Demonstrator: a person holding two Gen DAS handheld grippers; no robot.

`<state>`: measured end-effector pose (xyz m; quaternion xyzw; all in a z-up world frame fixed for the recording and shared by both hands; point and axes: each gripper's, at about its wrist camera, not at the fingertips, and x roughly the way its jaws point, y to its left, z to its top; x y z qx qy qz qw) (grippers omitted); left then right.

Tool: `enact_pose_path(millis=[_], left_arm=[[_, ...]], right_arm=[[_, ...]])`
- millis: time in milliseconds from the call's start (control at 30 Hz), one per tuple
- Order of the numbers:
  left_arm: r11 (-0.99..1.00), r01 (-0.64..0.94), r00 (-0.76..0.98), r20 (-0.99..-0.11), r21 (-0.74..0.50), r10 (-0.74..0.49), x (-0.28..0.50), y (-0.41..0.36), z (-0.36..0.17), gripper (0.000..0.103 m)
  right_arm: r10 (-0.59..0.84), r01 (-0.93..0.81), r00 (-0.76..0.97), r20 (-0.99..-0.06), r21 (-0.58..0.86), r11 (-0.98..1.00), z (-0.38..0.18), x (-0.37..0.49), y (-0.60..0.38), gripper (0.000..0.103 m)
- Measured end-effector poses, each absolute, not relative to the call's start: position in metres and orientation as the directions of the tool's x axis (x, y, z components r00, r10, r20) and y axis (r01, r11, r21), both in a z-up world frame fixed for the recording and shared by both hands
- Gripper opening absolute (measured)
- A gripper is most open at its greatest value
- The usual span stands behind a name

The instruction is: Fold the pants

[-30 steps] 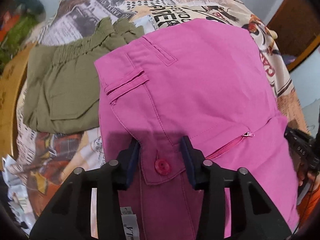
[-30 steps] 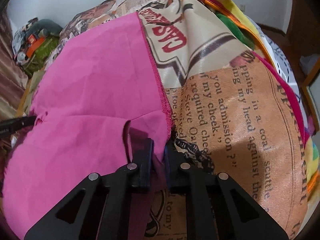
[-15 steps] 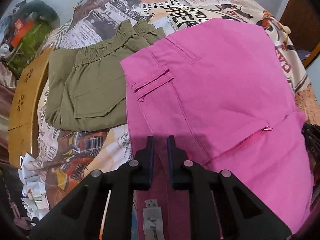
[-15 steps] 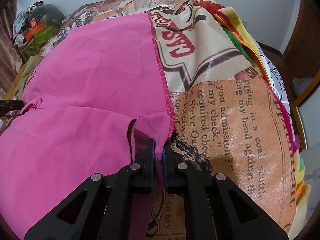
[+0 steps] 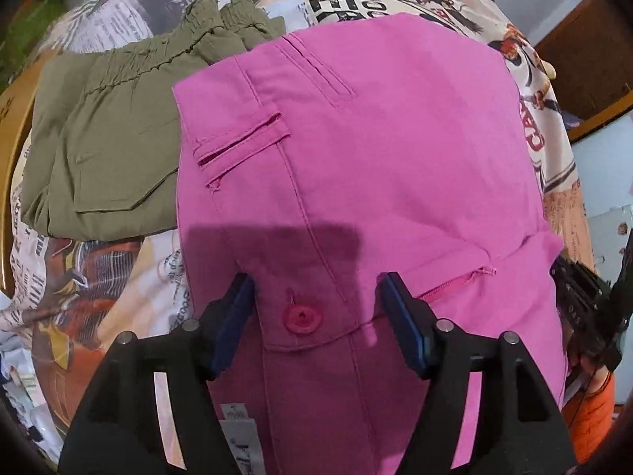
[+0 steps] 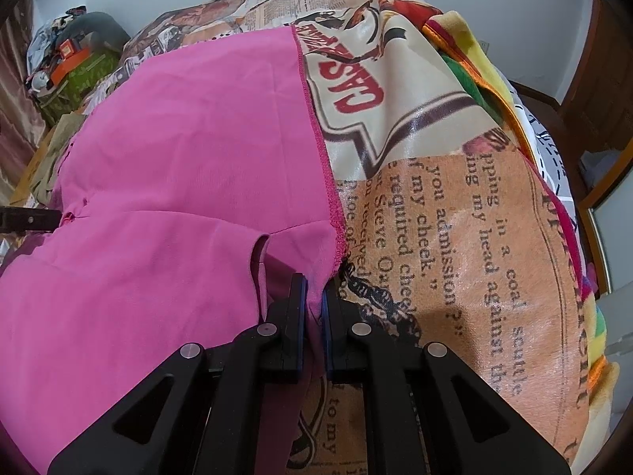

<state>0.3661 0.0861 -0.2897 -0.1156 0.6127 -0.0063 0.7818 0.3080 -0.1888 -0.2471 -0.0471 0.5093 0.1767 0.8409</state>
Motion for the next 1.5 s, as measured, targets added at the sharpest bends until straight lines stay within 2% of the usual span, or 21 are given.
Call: enact_pose_path(millis=[200, 533, 733, 867, 1067, 1267, 1367, 1433, 1500], left_arm=[[0.986, -0.116, 0.294, -0.953, -0.115, -0.077, 0.361, 0.073, -0.288, 0.056], [0.989, -0.137, 0.335, -0.942, -0.052, -0.004, 0.352, 0.073, -0.290, 0.055], [0.995, -0.093, 0.347, -0.938, -0.024, 0.010, 0.350, 0.069, -0.286, 0.055], [0.994, -0.108, 0.362, -0.932, -0.014, 0.027, 0.342, 0.072, -0.275, 0.057], [0.994, -0.097, 0.451, -0.889, 0.042, 0.081, 0.334, 0.077, -0.243, 0.058], [0.988, -0.137, 0.561, -0.817, 0.071, 0.136, 0.338, 0.102, -0.202, 0.076], [0.983, -0.161, 0.586, -0.793, 0.088, 0.167, 0.345, 0.116, -0.189, 0.078], [0.980, -0.177, 0.591, -0.787, 0.091, 0.179, 0.350, 0.124, -0.184, 0.081], [0.977, -0.193, 0.595, -0.782, 0.088, 0.188, 0.357, 0.131, -0.184, 0.091]], right_arm=[[0.232, -0.324, 0.445, -0.865, 0.086, 0.942, -0.245, 0.303, -0.194, 0.006], [0.195, -0.301, 0.459, -0.867, 0.054, 0.952, -0.245, 0.301, -0.197, 0.005], [0.206, -0.311, 0.447, -0.871, 0.064, 0.948, -0.243, 0.303, -0.195, 0.007], [0.198, -0.296, 0.449, -0.871, 0.064, 0.953, -0.237, 0.302, -0.203, 0.023], [0.232, -0.280, 0.493, -0.839, 0.100, 0.955, -0.210, 0.305, -0.216, 0.035], [0.272, -0.318, 0.592, -0.759, 0.091, 0.944, -0.163, 0.315, -0.204, 0.050], [0.294, -0.340, 0.627, -0.721, 0.087, 0.937, -0.145, 0.326, -0.194, 0.063], [0.301, -0.348, 0.646, -0.701, 0.080, 0.934, -0.137, 0.333, -0.186, 0.066], [0.300, -0.354, 0.654, -0.695, 0.069, 0.933, -0.133, 0.344, -0.177, 0.072]])
